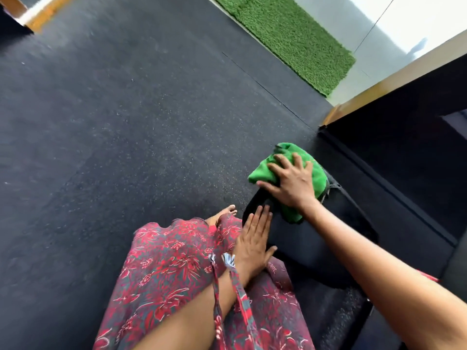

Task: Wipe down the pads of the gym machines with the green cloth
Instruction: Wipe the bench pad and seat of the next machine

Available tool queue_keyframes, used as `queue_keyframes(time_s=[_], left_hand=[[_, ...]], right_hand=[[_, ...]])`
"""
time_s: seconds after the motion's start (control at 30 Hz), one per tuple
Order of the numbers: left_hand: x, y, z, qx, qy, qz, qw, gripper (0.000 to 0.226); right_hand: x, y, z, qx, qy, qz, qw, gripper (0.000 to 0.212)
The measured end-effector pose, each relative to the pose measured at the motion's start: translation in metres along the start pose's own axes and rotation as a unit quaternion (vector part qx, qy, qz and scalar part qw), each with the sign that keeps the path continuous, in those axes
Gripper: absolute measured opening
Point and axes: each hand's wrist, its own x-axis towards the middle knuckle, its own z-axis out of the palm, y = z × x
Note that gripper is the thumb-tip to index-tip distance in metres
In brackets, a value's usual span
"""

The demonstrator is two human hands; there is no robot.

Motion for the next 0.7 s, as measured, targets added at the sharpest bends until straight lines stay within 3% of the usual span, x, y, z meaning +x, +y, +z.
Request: queue_keyframes(time_s=[0.13, 0.27, 0.33, 0.43, 0.57, 0.7], left_hand=[[-0.009, 0.008, 0.002, 0.047, -0.004, -0.024, 0.999, 0.114], [-0.02, 0.012, 0.002, 0.094, 0.015, -0.05, 0.994, 0.114], [-0.023, 0.014, -0.001, 0.114, 0.017, -0.053, 0.992, 0.105], [-0.02, 0.017, -0.002, 0.12, -0.013, -0.027, 0.992, 0.085], [-0.034, 0.016, 0.0, 0.138, -0.002, -0.033, 0.99, 0.087], [-0.043, 0.009, 0.006, 0.145, 0.026, -0.017, 0.989, 0.09]], right_hand=[[-0.015, -0.008, 0.001, -0.021, -0.005, -0.107, 0.994, 0.069], [0.012, 0.011, -0.01, -0.016, -0.029, 0.021, 0.999, 0.059], [0.006, -0.007, -0.005, -0.028, -0.028, 0.041, 0.998, 0.054], [-0.028, -0.043, 0.012, -0.055, -0.011, -0.048, 0.997, 0.061], [-0.03, -0.037, 0.003, -0.066, -0.025, -0.117, 0.991, 0.076], [0.004, -0.018, -0.012, -0.056, -0.048, 0.008, 0.997, 0.058]])
